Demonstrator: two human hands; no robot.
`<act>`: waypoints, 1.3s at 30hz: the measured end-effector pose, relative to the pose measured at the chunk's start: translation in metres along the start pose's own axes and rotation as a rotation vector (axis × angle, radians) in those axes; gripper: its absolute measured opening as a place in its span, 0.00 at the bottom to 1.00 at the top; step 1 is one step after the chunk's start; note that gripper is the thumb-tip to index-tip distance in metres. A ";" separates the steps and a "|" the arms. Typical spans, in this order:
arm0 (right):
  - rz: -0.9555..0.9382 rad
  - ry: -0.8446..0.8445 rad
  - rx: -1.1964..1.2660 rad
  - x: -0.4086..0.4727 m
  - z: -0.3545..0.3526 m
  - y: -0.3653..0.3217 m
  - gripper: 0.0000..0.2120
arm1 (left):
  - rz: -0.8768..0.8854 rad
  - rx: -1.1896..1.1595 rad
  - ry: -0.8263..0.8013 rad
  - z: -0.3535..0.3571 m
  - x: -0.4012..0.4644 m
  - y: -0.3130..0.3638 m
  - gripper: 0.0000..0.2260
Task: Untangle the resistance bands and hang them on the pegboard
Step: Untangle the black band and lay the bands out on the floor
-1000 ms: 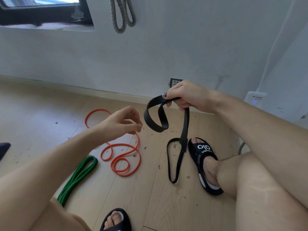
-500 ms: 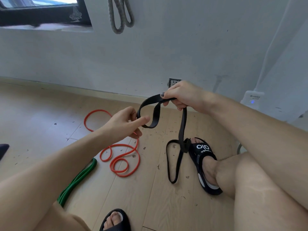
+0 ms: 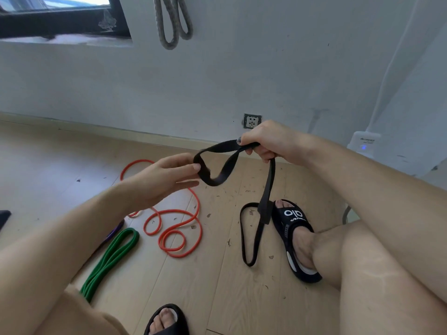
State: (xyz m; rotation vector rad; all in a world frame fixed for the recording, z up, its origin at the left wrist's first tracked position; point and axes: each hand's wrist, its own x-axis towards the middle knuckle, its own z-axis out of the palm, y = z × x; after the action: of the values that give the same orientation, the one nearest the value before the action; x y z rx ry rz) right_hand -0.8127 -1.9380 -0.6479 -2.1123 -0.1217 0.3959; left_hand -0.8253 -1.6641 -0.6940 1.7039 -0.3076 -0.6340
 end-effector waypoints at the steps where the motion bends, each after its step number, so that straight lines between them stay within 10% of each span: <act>1: 0.012 -0.020 0.003 0.000 0.000 0.001 0.15 | -0.013 -0.130 -0.068 -0.003 -0.003 0.001 0.17; 9: 0.028 -0.166 0.046 -0.003 0.010 -0.007 0.13 | -0.058 -0.384 0.103 -0.009 -0.003 0.007 0.08; 17: 0.006 -0.272 0.039 -0.004 0.025 -0.015 0.14 | 0.117 0.565 0.040 0.001 -0.006 0.003 0.36; 24: -0.032 -0.392 0.004 -0.003 0.038 -0.017 0.09 | 0.263 0.722 0.054 0.025 -0.001 0.015 0.04; 35: -0.081 -0.075 -0.505 0.004 0.016 0.015 0.08 | 0.263 0.318 0.323 -0.022 -0.017 0.024 0.11; 39: -0.137 0.009 -0.464 0.001 0.015 0.014 0.09 | -0.084 0.743 0.148 -0.047 -0.014 -0.004 0.10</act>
State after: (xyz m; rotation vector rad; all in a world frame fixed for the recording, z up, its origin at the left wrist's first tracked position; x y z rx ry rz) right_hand -0.8175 -1.9334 -0.6675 -2.5419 -0.3819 0.2954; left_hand -0.8109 -1.6172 -0.6889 2.4722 -0.3963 -0.4734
